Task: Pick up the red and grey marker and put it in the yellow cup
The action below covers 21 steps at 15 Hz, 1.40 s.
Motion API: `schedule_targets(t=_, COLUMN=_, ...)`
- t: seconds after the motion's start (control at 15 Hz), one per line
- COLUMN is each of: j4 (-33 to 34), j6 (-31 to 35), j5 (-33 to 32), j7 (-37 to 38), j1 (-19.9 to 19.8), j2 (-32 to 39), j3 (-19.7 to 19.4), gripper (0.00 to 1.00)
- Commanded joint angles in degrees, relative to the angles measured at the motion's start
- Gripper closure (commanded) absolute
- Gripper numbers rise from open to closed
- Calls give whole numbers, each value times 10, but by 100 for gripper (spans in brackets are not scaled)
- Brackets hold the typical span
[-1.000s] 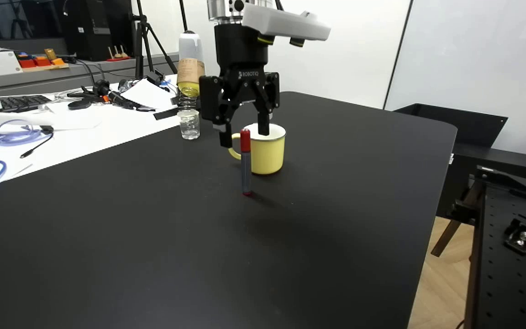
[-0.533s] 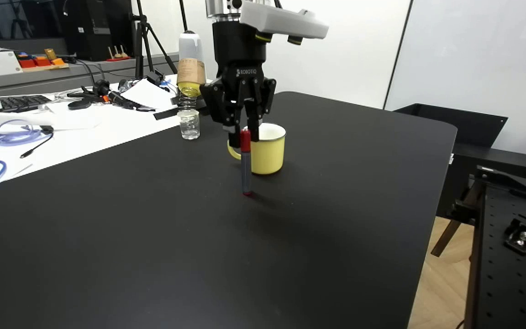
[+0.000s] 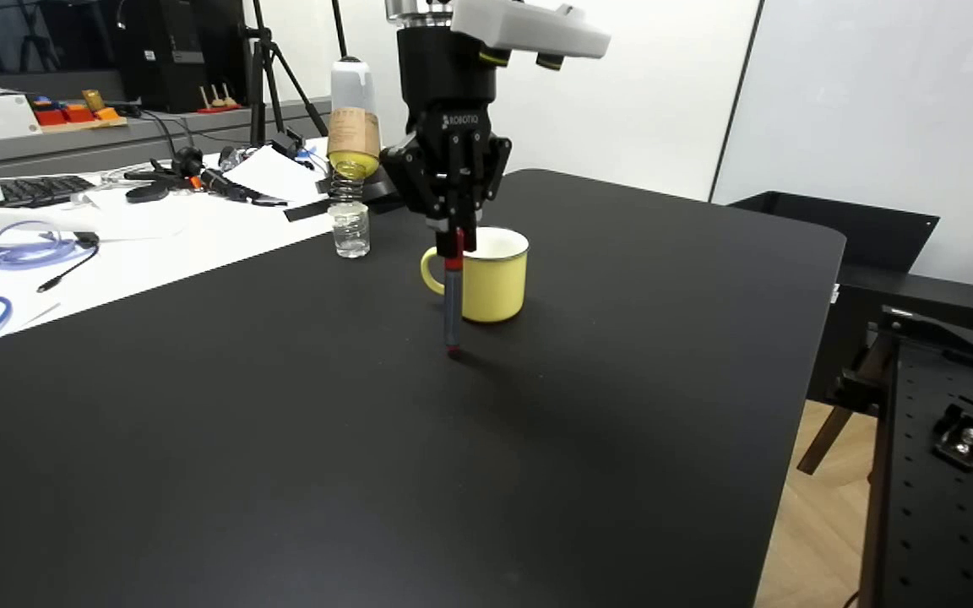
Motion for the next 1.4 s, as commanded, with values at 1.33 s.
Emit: schedule_targets(t=1.33, j4=18, j6=-46, j5=-36, j7=62, j1=-42, j2=-97, j3=-30, gripper=95)
